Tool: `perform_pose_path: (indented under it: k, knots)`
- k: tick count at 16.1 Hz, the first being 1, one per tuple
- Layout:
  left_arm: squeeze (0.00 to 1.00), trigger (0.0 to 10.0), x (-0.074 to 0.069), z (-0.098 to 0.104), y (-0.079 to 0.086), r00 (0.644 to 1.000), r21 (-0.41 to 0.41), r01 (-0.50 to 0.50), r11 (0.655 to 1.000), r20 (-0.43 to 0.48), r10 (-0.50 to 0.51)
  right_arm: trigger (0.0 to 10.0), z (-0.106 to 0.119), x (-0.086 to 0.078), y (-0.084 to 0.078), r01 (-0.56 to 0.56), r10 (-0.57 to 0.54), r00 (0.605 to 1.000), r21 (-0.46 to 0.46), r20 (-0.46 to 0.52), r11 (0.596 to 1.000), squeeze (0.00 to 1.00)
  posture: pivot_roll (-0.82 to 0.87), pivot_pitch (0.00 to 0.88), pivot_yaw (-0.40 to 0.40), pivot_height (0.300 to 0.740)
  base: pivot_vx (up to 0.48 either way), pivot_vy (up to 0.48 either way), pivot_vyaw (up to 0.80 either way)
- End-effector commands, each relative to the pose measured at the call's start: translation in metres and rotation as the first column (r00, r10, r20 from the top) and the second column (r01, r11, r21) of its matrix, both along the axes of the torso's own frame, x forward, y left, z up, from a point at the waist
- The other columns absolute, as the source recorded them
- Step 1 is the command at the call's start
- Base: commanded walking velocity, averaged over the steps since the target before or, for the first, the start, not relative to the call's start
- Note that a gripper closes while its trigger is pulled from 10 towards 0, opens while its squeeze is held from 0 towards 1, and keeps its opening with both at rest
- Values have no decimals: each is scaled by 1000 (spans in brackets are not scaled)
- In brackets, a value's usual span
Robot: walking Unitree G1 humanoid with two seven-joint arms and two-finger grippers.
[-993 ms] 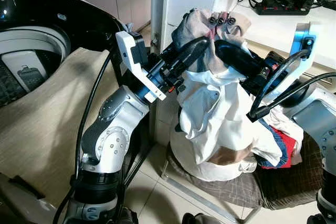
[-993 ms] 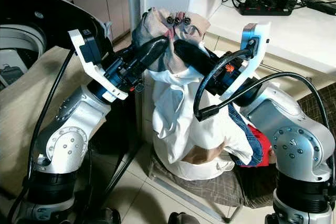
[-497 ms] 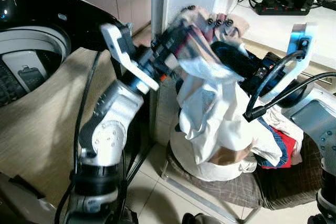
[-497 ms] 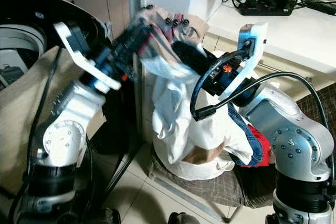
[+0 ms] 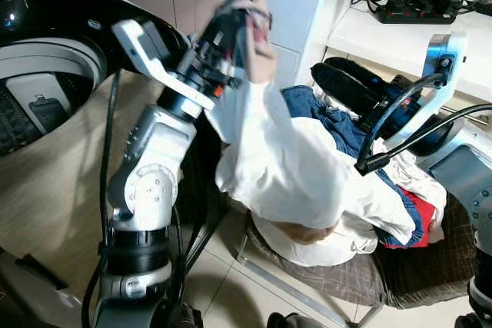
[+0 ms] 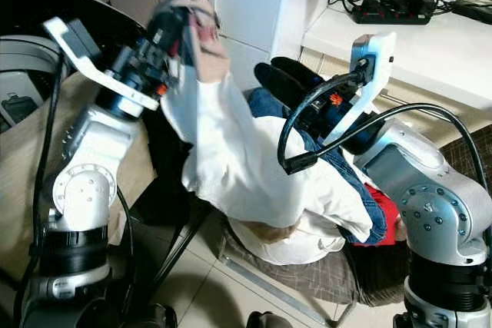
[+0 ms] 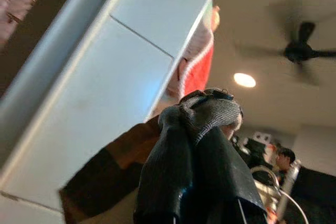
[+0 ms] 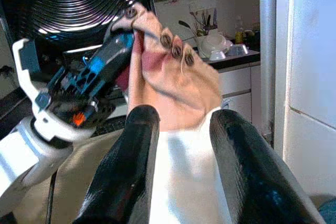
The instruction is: Clothes washing
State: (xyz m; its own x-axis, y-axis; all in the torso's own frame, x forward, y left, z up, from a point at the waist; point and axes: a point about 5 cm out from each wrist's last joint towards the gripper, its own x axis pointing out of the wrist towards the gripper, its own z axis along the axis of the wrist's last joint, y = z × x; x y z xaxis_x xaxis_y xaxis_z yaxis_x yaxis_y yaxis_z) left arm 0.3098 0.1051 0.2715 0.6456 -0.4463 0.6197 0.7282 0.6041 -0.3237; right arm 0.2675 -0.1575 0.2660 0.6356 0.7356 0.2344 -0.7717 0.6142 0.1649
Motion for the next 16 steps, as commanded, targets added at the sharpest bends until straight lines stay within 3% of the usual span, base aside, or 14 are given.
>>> perform_pose_path:
  k: [1,2,3,5,6,7,8,9,11,12,13,14,15,16]
  knots:
    - [0,0,4,11,4,999,-3,-38,999,23,39,10000,4,0,-1,11,-11,1000,-9,23,1000,0,-63,39,-40,740,0,0,0]
    - [0,0,7,13,7,997,18,-68,997,21,68,10000,4,-1,-1,8,-8,1000,-11,25,1000,0,-62,38,-42,740,0,0,0]
    - [0,0,22,23,20,980,133,-199,971,34,196,10000,4,-1,-1,7,-6,1000,-16,26,1000,0,-60,34,-45,740,0,0,0]
    - [0,0,49,58,62,887,238,-463,854,116,448,10000,3,0,0,8,-7,1000,-21,29,1000,0,-57,33,-50,740,0,0,0]
    - [0,0,47,130,102,675,204,-730,652,364,642,10000,3,1,0,14,-13,999,-25,33,1000,0,-56,32,-50,740,0,0,0]
    - [0,0,37,162,116,562,154,-813,562,464,685,10000,4,1,0,16,-16,999,-26,35,1000,0,-56,32,-50,740,0,0,0]
    - [0,0,1,226,126,269,-11,-929,370,665,696,10000,4,1,-2,28,-27,999,-29,40,999,0,-59,29,-42,740,0,0,0]
    - [0,0,-25,258,128,77,-126,-960,250,741,667,10000,4,1,-2,34,-32,999,-30,42,999,0,-58,25,-39,740,0,0,0]
    - [0,0,-33,270,131,-112,-172,-984,46,801,588,10000,2,-1,-2,39,-37,999,-30,39,999,0,-60,26,-36,740,0,0,0]
    - [0,0,-27,266,133,-112,-142,-990,9,814,570,10000,1,-1,-2,38,-36,999,-32,38,999,0,-60,27,-37,740,0,0,0]
    - [0,0,-22,263,134,-73,-111,-993,30,809,584,10000,1,-1,-2,37,-36,999,-34,37,999,0,-58,29,-41,740,0,0,0]
    - [0,0,-2,250,133,63,5,-995,97,795,603,10000,0,-1,-1,33,-31,999,-41,35,999,0,-58,32,-43,740,0,0,0]
    - [0,0,23,230,130,197,154,-980,122,776,600,10000,-1,-1,0,26,-24,999,-55,32,998,0,-56,35,-49,740,0,0,0]
    - [0,3922,76,158,127,537,576,-801,162,571,621,10000,-7,-2,5,-11,13,1000,-115,17,993,0,-55,39,-53,740,0,0,0]
